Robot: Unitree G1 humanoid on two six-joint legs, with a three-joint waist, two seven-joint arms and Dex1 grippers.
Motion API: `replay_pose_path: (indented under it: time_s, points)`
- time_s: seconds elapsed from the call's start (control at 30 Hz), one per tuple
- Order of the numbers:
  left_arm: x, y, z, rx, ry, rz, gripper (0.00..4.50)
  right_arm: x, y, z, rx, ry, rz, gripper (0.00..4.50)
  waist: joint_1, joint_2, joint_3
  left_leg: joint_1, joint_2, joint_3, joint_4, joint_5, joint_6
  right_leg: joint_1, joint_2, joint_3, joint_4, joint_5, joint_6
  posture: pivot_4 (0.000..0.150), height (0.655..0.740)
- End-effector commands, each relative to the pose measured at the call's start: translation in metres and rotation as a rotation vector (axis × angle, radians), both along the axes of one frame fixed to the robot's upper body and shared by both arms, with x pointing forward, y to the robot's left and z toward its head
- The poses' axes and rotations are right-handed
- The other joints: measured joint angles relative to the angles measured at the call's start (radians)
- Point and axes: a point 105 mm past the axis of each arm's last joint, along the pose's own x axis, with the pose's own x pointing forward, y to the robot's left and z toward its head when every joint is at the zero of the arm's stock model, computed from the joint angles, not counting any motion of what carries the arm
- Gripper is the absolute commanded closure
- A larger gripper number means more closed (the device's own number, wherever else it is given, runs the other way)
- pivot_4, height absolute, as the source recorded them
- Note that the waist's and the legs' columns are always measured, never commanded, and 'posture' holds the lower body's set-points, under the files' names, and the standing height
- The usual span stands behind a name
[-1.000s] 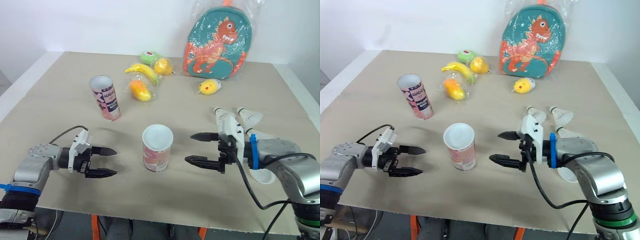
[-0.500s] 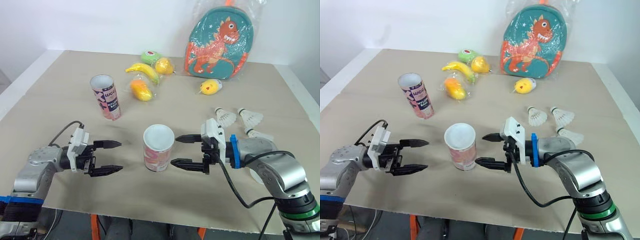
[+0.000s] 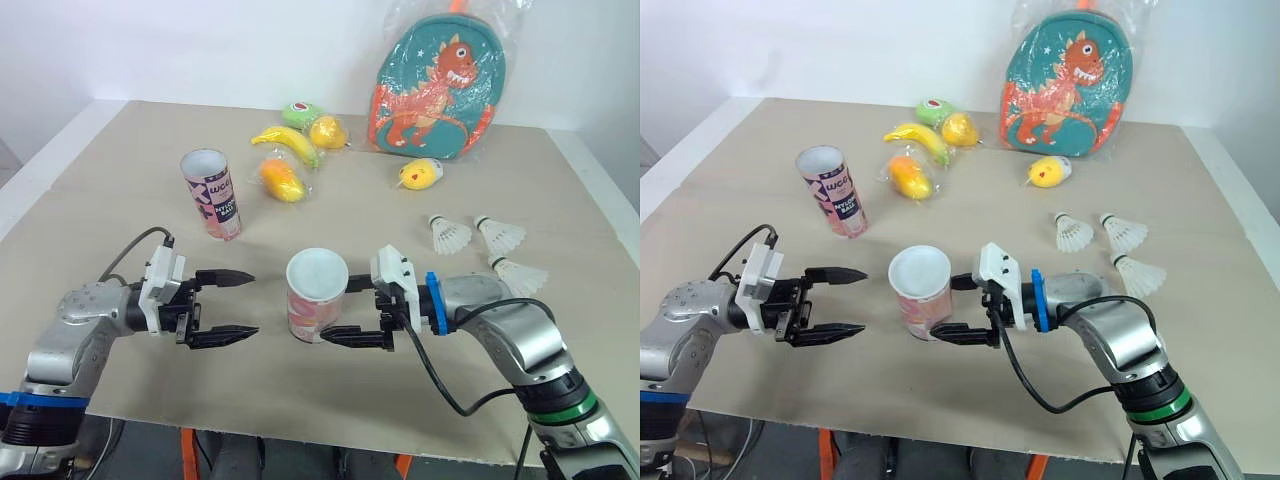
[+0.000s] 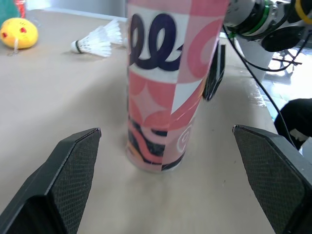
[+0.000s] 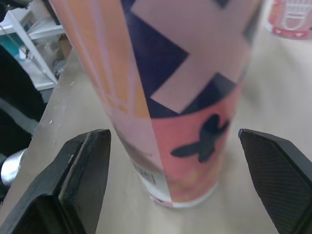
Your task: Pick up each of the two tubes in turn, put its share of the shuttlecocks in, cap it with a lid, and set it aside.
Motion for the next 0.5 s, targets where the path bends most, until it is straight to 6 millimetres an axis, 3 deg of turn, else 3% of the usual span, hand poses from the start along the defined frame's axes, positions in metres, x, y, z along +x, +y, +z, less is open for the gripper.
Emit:
replay_pose_path:
  time_s: [0.03,0.5]
  points:
    - [-0.002,-0.006,0.01,-0.001,-0.041,-0.024,0.0,0.001,0.006,0.009,0.015,-0.048,0.034,0.02,0.0,0.0,0.0,0.0,0.0,0.0,0.0,0.0,0.0,0.0,0.0,0.0,0.0,0.0,0.0,0.15,0.74]
    - [0.005,-0.018,0.019,0.007,-0.052,-0.045,0.0,0.003,0.017,0.004,0.025,-0.042,0.071,0.02,0.0,0.0,0.0,0.0,0.0,-0.002,0.001,0.0,0.0,0.0,0.001,-0.001,0.001,0.0,0.0,0.15,0.74]
